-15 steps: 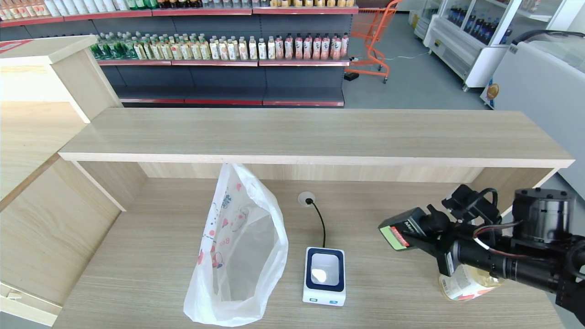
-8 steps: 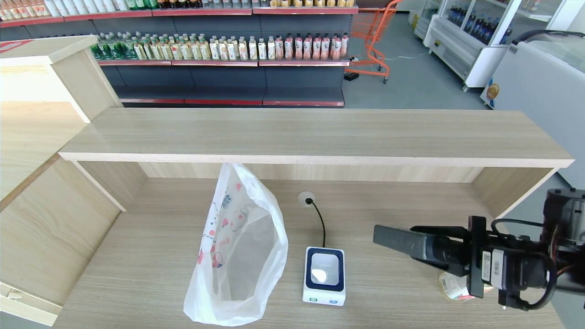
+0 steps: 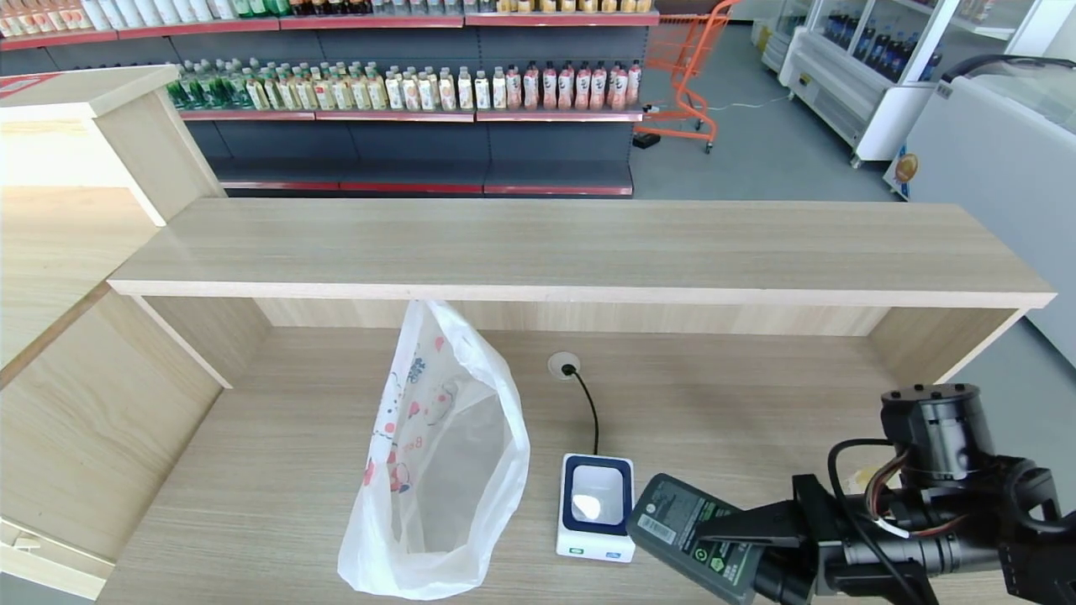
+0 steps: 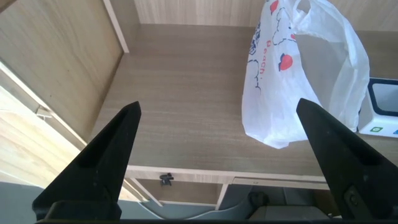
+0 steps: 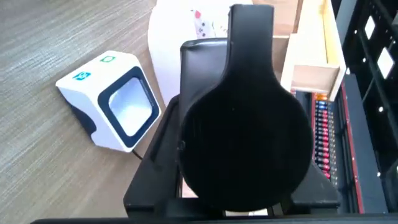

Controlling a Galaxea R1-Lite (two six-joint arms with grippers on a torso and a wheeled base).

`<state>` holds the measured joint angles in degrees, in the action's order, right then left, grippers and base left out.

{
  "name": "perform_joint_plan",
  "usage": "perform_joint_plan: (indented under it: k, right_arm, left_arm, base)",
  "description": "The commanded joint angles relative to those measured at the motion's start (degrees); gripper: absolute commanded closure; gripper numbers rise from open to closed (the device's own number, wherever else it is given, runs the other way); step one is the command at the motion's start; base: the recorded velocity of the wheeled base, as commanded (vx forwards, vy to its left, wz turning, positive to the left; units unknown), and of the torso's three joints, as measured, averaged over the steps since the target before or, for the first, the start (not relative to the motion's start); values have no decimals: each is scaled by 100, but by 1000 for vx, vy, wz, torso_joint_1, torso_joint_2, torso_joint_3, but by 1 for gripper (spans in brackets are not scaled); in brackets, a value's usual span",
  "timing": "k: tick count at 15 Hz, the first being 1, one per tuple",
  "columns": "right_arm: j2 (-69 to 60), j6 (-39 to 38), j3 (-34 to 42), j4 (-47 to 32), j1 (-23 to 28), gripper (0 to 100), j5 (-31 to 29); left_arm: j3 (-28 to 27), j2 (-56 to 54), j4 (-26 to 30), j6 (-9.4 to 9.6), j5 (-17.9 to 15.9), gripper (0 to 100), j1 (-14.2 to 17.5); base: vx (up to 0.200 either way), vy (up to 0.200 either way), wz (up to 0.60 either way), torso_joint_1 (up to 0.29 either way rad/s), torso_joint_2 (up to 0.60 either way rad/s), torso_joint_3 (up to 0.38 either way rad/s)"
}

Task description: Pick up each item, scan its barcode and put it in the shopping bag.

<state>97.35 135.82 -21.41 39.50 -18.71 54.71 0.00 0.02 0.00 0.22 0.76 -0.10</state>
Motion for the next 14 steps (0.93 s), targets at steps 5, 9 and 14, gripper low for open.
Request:
perform_joint_plan:
  k: [5, 9, 14]
  right_arm:
    - [442, 428, -136, 67, -300, 100, 31]
    - [785, 507, -558, 665, -801, 100, 567]
    - [1145, 666, -769, 823, -1135, 100, 567]
  left_arm:
    - [0, -2, 0, 4, 4, 0, 1]
    - [0, -2, 0, 4, 4, 0, 1]
    - [0, -2, 0, 4, -5, 0, 1]
  base:
    - [0, 0, 0, 0, 0, 0]
    - [0, 0, 0, 0, 0, 0]
    - [0, 0, 0, 0, 0, 0]
